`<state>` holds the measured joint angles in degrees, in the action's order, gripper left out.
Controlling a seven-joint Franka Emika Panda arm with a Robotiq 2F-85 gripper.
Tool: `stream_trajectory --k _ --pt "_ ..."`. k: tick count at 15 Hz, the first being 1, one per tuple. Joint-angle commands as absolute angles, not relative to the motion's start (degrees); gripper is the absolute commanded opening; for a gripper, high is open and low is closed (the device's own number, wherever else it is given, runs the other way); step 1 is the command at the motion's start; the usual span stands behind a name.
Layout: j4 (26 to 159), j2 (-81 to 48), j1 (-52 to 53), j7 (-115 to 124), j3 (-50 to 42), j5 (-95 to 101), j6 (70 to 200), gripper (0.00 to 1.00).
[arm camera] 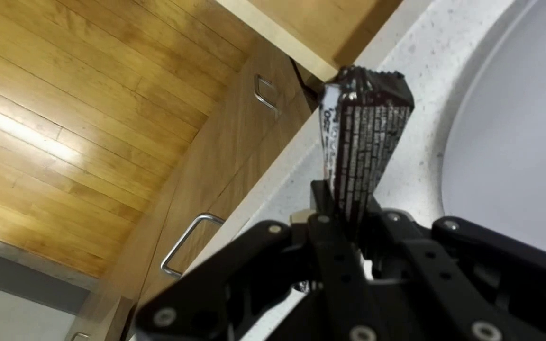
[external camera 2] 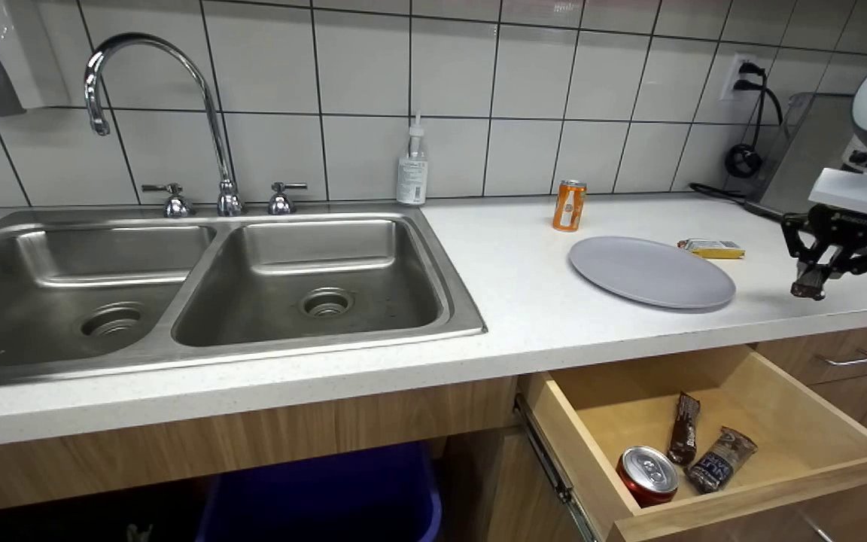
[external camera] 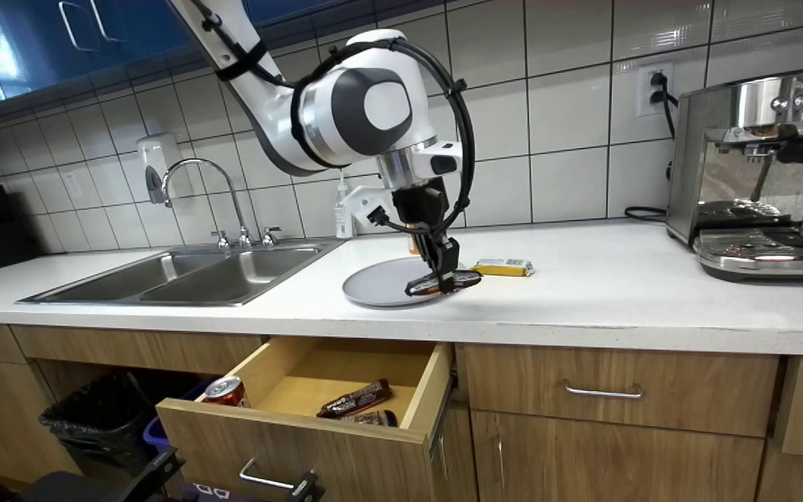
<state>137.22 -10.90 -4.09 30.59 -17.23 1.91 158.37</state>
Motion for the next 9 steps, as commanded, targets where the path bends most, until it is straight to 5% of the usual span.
stream_trajectory --k 1,9 --pt "144.5 -4.7 -2.7 30.3 -17.0 7.0 160.1 0.04" --pt "151.6 -0.5 -2.2 30.8 -13.1 18.1 159.9 0.04"
